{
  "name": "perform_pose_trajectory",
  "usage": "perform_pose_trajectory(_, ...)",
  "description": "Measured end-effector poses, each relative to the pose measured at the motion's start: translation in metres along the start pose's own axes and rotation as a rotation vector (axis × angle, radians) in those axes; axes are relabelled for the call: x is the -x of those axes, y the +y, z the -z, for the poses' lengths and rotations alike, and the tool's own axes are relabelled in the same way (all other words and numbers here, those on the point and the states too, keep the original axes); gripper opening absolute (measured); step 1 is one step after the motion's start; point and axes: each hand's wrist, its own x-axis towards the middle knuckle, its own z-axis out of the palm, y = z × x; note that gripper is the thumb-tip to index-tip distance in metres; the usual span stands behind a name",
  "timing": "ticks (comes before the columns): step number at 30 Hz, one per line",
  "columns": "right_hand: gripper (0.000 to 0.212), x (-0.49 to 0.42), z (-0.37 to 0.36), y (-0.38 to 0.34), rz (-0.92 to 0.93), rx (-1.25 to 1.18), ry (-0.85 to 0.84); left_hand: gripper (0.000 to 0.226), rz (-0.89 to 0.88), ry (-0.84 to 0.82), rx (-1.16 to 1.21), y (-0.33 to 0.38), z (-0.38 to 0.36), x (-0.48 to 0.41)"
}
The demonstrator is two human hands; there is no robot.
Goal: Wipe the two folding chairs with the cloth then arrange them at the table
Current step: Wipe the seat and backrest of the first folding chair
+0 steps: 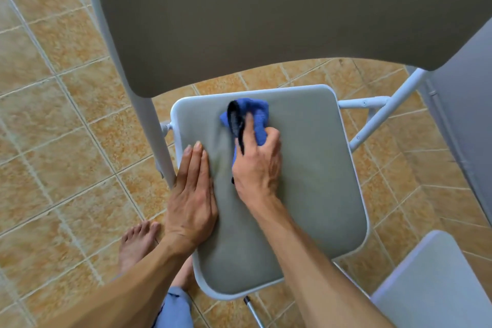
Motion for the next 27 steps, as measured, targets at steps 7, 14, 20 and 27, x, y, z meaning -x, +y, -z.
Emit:
perform_pose_trajectory(7,0.055,-0.123,0.044,0.123,0.097,0.293,-0.096,0.058,0.008,0.013,-0.001,0.002,-0.002,-0.001)
perform_pose_trajectory(14,0.057,-0.127,0.008,0.052,-0.602,-0.091,-0.068,0.058,0.004,0.002,-0.011,-0.001,-0.001,-0.001)
perform_pose_trajectory(20,0.059,-0.060,0.014,-0.003,0.325,-0.024,-0.211,0.056,-0.011,0.022,-0.002,-0.001,-0.002,0.000)
perform_pose_trajectory(27,0.056,-0.139,0.051,0.122,-0.402,0.194,-0.194,0.058,0.012,-0.001,0.035,0.002,-0.005,0.005)
